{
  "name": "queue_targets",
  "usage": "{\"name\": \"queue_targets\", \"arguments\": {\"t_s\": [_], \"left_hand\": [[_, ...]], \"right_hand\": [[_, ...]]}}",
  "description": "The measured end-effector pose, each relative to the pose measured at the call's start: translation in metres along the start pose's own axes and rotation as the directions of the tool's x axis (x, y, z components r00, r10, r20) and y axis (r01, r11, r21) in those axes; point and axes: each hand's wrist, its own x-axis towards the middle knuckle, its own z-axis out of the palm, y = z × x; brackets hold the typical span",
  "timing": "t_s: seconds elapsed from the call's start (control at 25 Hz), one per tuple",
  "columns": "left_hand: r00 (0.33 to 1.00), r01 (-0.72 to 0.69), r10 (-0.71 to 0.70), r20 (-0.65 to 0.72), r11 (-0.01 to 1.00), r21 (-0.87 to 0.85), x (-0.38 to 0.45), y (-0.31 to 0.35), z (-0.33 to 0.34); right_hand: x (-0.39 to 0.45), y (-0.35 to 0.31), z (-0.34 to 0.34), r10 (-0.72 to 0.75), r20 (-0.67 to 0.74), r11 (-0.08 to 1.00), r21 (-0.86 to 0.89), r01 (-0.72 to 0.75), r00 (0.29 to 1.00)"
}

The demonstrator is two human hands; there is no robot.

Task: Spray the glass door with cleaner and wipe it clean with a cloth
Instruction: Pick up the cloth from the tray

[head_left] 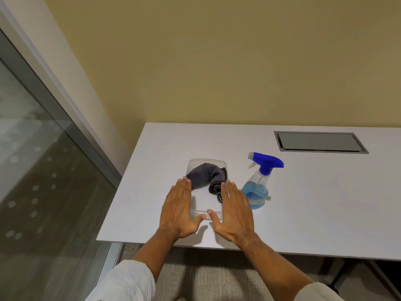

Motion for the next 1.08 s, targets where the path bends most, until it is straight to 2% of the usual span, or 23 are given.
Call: {"name": "queue_targets", "arguments": {"t_s": [0.12, 0.36, 0.56, 0.76, 0.92, 1.08], "left_hand": [[1.000, 0.024, -0.021, 0.023, 0.993, -0.117, 0.018, -0.017, -0.003], [0.997, -0.070, 0.054, -0.062, 0.950, -0.303, 0.074, -0.034, -0.010], [0.998, -0.058, 0.065, 0.019, 0.964, -0.258, 0.112, -0.034, 0.002], [1.000, -0.018, 0.021, 0.015, 0.984, -0.177, 0.133, -0.029, 0.013], [1.000, 0.004, -0.004, -0.001, 0.984, -0.177, 0.139, -0.028, 0.013], [0.998, 0.033, -0.048, -0.048, 0.963, -0.267, 0.139, -0.022, -0.001]], "right_hand": [[0.035, -0.014, 0.000, 0.024, -0.019, 0.999, 0.024, -0.024, 1.000], [0.094, -0.018, 0.003, 0.116, 0.023, 0.991, 0.071, -0.117, 0.993], [0.127, -0.017, 0.012, 0.196, 0.066, 0.980, 0.025, -0.198, 0.978], [0.140, -0.009, 0.016, 0.239, 0.068, 0.971, -0.026, -0.238, 0.969], [0.142, -0.002, 0.018, 0.258, 0.053, 0.965, 0.037, -0.260, 0.965], [0.139, -0.001, 0.011, 0.305, 0.028, 0.943, 0.132, -0.306, 0.952]]}}
